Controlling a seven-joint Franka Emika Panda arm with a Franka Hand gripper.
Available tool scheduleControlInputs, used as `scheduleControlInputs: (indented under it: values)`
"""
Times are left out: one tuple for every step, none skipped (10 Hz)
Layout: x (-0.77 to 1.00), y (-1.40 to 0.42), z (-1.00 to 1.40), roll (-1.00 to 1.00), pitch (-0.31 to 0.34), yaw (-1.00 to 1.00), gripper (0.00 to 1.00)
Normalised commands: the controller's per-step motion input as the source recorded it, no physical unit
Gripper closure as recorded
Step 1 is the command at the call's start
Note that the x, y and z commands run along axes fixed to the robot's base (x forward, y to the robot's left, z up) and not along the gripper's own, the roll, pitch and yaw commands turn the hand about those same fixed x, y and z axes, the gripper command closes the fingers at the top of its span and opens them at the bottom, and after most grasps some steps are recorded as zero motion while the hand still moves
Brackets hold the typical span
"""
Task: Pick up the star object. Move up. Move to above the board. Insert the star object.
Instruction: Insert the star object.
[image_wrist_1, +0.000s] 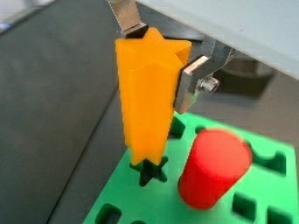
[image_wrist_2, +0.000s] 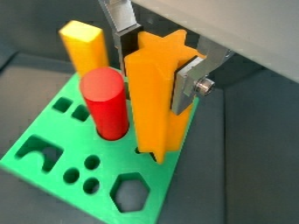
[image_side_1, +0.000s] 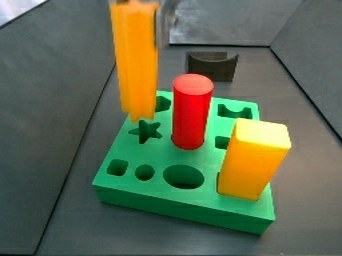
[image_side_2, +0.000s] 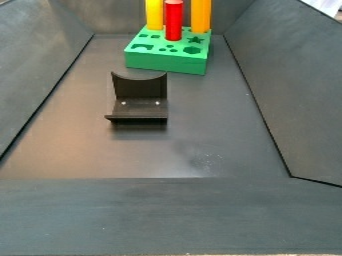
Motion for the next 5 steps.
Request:
scheduleControlInputs:
  values:
    - [0.11,0.0,0.0,0.0,0.006,-0.12,1.0]
    - [0.0,-0.02,-0.04,0.0,0.0,0.0,1.0]
    - [0.0,-0.01,0.0,-0.01,0.0,0.0,1.0]
    - [0.07,-0.16,-0.13,-0.04,-0.051,-0.01,1.0]
    - [0.05,-0.23,-0.29,-0.12,-0.084,-0.49,1.0]
